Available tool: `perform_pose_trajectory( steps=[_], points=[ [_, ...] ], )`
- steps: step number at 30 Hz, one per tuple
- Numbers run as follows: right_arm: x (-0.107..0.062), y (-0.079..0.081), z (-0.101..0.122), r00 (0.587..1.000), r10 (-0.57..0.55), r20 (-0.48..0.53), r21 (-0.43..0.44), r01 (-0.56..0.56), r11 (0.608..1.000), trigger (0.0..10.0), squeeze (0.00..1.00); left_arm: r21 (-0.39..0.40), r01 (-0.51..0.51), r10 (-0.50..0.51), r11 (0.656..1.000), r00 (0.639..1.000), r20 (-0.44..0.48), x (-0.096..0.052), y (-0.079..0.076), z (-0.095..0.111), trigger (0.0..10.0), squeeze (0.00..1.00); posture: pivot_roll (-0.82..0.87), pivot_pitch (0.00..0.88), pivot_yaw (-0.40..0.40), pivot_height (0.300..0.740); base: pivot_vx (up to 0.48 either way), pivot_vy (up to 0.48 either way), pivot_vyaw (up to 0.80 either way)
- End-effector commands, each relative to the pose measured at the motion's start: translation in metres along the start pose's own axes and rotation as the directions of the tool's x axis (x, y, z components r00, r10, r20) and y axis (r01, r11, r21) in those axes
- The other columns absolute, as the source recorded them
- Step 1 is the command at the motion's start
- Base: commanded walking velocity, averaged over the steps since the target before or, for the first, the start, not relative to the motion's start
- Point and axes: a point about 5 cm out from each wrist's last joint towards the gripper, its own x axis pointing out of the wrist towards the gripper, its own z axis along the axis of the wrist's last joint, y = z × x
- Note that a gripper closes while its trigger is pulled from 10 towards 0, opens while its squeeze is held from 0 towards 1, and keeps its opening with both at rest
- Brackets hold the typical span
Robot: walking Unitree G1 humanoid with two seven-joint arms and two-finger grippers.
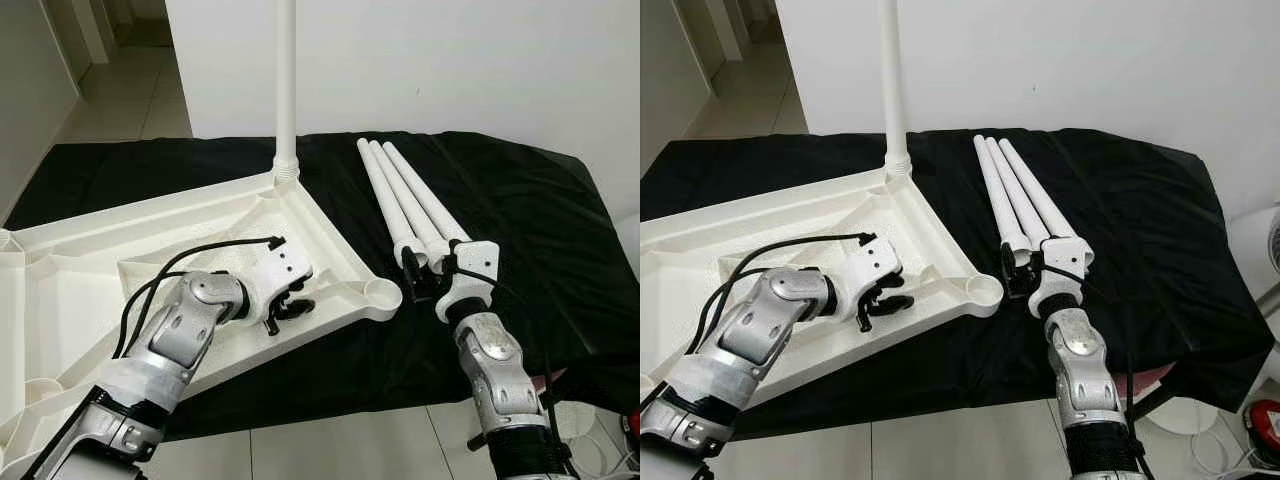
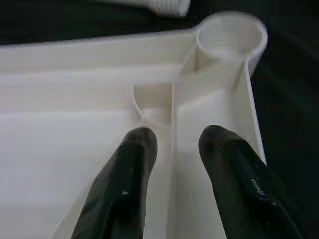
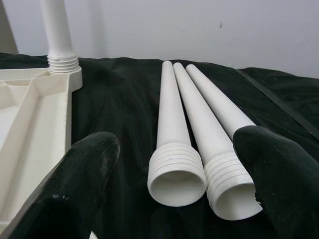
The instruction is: Building children table
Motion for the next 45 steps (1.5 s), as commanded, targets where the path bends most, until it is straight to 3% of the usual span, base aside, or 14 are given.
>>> perform_pose_trajectory(
  steps=[1,3,7,8,10,12,17,19,20,21,27,34,45],
  points=[
    [0.003,-0.001,0.0,1.0,-0.03,0.003,0.026,0.03,0.999,10.0,0.0,-0.016,-0.164,0.165,0.986,0.981,0.105,-0.003,0.01,0.016,10.0,0.0,-0.02,0.0,-0.045,0.74,0.0,0.0,0.0],
    [0.007,0.001,0.002,0.998,-0.054,0.011,0.043,0.053,0.998,10.0,0.0,-0.055,-0.198,0.206,0.979,0.956,0.21,-0.006,0.012,0.03,10.0,0.0,-0.03,0.0,-0.046,0.74,0.0,0.0,0.0],
    [0.008,0.002,0.003,0.998,-0.061,0.016,0.047,0.06,0.997,10.0,0.0,-0.071,-0.216,0.227,0.974,0.943,0.245,-0.007,0.013,0.034,10.0,0.0,-0.03,0.0,-0.046,0.74,0.0,0.0,0.0],
    [0.011,0.005,0.006,0.997,-0.072,0.029,0.051,0.07,0.996,10.0,0.0,-0.143,-0.247,0.281,0.958,0.905,0.319,-0.008,0.016,0.043,10.0,0.0,-0.03,0.0,-0.042,0.74,0.0,0.0,0.0],
    [0.011,0.005,0.006,0.997,-0.072,0.029,0.051,0.07,0.996,10.0,0.0,-0.143,-0.247,0.281,0.958,0.905,0.319,-0.008,0.016,0.043,10.0,0.0,-0.03,0.0,-0.042,0.74,0.0,0.0,0.0],
    [0.015,0.007,0.008,0.994,-0.106,0.04,0.041,0.104,0.994,10.0,0.0,-0.298,-0.277,0.376,0.913,0.854,0.359,-0.009,0.026,0.048,10.0,0.0,-0.05,0.0,-0.018,0.74,0.0,0.0,0.0],
    [0.018,0.007,0.009,0.99,-0.133,0.037,0.033,0.132,0.991,10.0,0.0,-0.394,-0.295,0.441,0.87,0.824,0.356,-0.009,0.033,0.048,10.0,0.0,-0.06,0.0,-0.004,0.74,0.0,0.0,0.0],
    [0.023,0.007,0.012,0.985,-0.164,0.05,0.003,0.164,0.986,10.0,0.0,-0.488,-0.326,0.514,0.81,0.795,0.322,-0.008,0.043,0.042,10.0,0.0,-0.1,0.0,0.042,0.74,0.0,0.0,0.0],
    [0.023,0.007,0.012,0.985,-0.164,0.05,0.003,0.164,0.986,10.0,0.0,-0.488,-0.326,0.514,0.81,0.795,0.322,-0.008,0.043,0.042,10.0,0.0,-0.1,0.0,0.042,0.74,0.0,0.0,0.0],
    [0.024,0.007,0.013,0.982,-0.182,0.059,-0.008,0.183,0.983,10.0,0.0,-0.526,-0.327,0.533,0.785,0.789,0.305,-0.007,0.046,0.039,10.0,0.0,-0.1,0.0,0.05,0.74,0.0,0.0,0.0],
    [0.025,0.006,0.014,0.977,-0.202,0.064,-0.004,0.203,0.979,10.0,0.0,-0.544,-0.335,0.551,0.769,0.779,0.3,-0.003,0.049,0.036,10.0,0.0,-0.12,0.0,0.055,0.74,0.0,0.0,0.0],
    [0.027,0.012,0.014,0.98,-0.187,0.069,0.024,0.186,0.982,10.0,0.0,-0.592,-0.336,0.595,0.733,0.739,0.316,0.003,0.052,0.038,10.0,0.0,-0.13,0.0,0.031,0.74,0.0,0.0,0.0],
    [0.03,0.015,0.013,0.98,-0.184,0.071,0.021,0.183,0.983,10.0,0.0,-0.548,-0.426,0.632,0.72,0.73,0.262,0.003,0.053,0.032,10.0,0.0,-0.09,0.0,0.015,0.74,0.0,0.0,0.0]
  ],
)
